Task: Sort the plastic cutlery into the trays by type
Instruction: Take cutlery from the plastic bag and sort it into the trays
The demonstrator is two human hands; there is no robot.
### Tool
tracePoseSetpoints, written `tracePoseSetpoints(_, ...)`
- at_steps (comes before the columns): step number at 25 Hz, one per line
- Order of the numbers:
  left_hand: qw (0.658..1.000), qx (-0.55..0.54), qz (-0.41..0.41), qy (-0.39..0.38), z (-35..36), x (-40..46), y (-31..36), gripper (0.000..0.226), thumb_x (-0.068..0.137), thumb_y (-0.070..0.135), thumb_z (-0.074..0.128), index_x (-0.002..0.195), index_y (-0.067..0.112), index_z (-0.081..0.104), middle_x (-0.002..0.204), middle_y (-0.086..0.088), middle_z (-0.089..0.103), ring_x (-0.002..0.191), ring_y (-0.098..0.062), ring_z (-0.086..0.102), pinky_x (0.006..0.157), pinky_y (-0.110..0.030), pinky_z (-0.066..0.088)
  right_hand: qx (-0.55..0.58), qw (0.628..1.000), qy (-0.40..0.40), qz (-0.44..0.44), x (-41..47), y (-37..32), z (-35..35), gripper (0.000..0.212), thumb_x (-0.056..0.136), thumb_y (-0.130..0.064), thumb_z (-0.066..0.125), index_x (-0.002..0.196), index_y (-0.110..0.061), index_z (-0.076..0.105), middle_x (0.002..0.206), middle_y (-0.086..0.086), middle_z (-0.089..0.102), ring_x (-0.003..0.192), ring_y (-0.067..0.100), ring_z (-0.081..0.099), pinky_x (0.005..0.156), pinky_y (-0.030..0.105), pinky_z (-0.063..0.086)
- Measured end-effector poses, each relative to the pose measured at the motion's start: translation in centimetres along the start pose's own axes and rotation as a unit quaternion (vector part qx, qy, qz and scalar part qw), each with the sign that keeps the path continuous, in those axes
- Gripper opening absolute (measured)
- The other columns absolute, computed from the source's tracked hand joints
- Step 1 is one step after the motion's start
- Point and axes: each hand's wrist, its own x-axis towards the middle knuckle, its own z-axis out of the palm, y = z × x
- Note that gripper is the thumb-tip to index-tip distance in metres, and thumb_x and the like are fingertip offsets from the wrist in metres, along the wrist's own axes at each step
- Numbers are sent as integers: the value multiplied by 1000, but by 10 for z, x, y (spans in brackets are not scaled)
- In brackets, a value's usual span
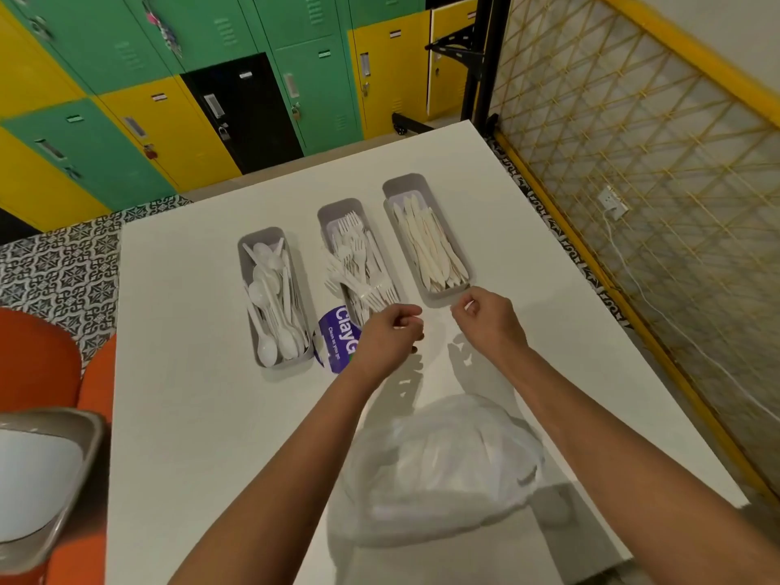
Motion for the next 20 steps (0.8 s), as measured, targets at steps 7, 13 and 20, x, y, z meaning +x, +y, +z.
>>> tracePoseSetpoints(7,985,90,-6,-145,4,-86,-55,31,80,-10,45,88,3,72,80,-3,68,75,-12,62,68,-15,51,-24,981,-172,-84,-78,4,8,42,83,-12,60,45,-14,43,44,-7,36,50,10,33,55,26,31)
tracePoseSetpoints(13,911,385,40,-142,20,-101,-128,36,88,2,45,114,11,68,122,-8,64,110,-20,59,93,-18,38,-330,869,-299,-217,-145,39,52,16,89,-26,50,92,-13,60,102,9,58,94,20,51,78,29,40)
tracePoseSetpoints(20,868,490,17,-81,12,-117,-157,74,78,32,66,143,27,31,144,-3,39,131,-25,40,106,-38,35,-449,834,-269,-173,-154,61,50,81,83,-56,53,148,-24,16,155,2,22,142,22,21,115,38,16)
